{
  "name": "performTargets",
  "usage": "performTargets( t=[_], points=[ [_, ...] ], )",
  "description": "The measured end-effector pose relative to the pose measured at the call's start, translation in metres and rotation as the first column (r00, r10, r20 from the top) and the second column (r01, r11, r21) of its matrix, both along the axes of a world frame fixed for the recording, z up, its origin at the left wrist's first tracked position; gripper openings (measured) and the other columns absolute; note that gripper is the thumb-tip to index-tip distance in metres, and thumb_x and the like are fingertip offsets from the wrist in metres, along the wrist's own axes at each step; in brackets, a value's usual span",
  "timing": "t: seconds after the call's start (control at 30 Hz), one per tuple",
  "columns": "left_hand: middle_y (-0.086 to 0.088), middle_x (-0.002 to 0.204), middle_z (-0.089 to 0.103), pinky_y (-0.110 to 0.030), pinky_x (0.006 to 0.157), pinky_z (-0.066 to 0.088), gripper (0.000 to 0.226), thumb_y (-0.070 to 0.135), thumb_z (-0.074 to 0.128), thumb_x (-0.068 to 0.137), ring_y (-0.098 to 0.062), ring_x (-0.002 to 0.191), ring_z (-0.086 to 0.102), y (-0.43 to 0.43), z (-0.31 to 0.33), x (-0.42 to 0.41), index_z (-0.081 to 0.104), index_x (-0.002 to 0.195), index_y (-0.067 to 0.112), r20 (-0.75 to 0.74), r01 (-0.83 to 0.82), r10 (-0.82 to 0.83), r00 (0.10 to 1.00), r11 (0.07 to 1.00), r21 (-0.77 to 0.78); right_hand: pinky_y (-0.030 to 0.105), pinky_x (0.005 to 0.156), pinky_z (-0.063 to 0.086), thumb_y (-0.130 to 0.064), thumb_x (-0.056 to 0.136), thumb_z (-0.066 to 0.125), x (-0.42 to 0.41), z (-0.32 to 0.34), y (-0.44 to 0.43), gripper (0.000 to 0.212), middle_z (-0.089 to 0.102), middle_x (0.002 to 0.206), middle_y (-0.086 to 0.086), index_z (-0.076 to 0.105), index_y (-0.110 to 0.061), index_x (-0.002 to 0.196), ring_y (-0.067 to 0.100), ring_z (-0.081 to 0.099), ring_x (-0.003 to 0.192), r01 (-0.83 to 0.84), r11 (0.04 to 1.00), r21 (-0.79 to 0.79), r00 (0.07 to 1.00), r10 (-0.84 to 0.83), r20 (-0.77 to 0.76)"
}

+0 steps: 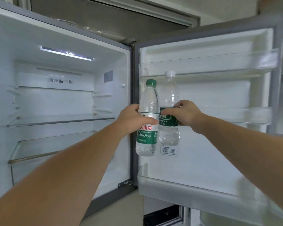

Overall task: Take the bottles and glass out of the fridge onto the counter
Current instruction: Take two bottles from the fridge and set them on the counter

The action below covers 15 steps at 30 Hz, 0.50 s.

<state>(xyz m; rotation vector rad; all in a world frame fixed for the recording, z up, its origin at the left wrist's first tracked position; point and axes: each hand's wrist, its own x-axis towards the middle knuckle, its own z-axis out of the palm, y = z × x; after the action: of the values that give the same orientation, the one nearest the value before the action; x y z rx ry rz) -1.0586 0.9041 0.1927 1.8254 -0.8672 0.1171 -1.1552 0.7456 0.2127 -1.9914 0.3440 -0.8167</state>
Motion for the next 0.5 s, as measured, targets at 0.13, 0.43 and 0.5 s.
performTargets(
  t=[0.13,0.43,0.5],
  points=[
    [0.007,0.096,0.073,-0.031,0.080,0.056,0.047,0.027,0.088,0.058,-0.010,0.086,0.070,-0.031,0.001,-0.009,0.066,0.099,0.025,-0.008,0.119,-0.119,0.993,0.993,-0.025,0.044,0.085,0.057,-0.030,0.064,0.084,-0.027,-0.002,-0.020,0.049,0.069,0.098,0.009,0.057,-0.008,0.098,0.024,0.068,0.092,0.097,0.995,0.014,0.995,-0.097,0.000],
    [0.009,0.100,0.071,-0.032,0.082,0.054,0.058,0.035,0.088,0.057,-0.010,0.088,0.068,-0.100,-0.004,-0.045,0.063,0.108,0.025,0.014,0.347,-0.347,0.938,0.938,-0.017,0.044,0.084,0.058,-0.033,0.062,0.084,-0.097,-0.007,-0.052,0.053,0.070,0.099,0.009,0.059,-0.009,0.102,0.025,0.069,0.092,0.384,0.923,-0.004,0.923,-0.384,-0.005],
    [0.009,0.099,0.070,-0.029,0.079,0.053,0.056,0.036,0.088,0.057,-0.009,0.088,0.067,-0.118,-0.005,-0.059,0.062,0.106,0.026,0.013,0.385,-0.385,0.923,0.922,-0.029,0.046,0.084,0.058,-0.034,0.064,0.083,-0.118,-0.008,-0.058,0.054,0.070,0.100,0.011,0.060,-0.007,0.105,0.027,0.069,0.092,0.456,0.890,-0.017,0.890,-0.456,-0.011]
  ],
)
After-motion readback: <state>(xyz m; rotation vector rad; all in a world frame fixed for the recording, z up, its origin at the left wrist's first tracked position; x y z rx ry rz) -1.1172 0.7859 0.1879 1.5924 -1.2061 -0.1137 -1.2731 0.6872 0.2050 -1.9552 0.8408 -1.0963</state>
